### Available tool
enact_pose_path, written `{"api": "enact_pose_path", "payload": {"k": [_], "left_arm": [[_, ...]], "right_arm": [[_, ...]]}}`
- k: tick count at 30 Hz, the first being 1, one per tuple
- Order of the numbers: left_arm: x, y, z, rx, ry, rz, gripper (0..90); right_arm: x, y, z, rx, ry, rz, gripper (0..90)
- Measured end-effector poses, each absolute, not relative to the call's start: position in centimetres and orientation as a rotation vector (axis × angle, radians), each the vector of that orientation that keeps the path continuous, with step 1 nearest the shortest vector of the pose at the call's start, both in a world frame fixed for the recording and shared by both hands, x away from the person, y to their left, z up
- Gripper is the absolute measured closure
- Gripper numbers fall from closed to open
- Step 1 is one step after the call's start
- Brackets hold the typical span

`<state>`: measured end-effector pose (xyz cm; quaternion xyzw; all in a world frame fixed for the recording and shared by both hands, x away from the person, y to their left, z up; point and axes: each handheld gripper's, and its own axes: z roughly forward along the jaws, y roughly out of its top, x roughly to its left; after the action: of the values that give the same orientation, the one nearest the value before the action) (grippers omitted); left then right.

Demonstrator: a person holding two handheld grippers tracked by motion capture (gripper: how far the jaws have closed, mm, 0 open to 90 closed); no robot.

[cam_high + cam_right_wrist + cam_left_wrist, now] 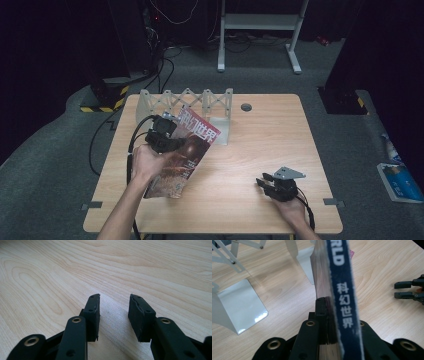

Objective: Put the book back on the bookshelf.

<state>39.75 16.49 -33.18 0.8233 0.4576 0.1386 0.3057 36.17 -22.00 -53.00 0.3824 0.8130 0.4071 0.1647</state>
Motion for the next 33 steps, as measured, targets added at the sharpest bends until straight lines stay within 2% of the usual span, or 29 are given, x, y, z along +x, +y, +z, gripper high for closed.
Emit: {"api": "enact_pose_path", "payload": {"k": [33], "left_arm": [[40.9,20.5,-33.1,2.11,1.352,0.381,82.9]], "right_arm": [[36.1,-21.9,-53.0,1.073,2.31,1.15,61.3]]}}
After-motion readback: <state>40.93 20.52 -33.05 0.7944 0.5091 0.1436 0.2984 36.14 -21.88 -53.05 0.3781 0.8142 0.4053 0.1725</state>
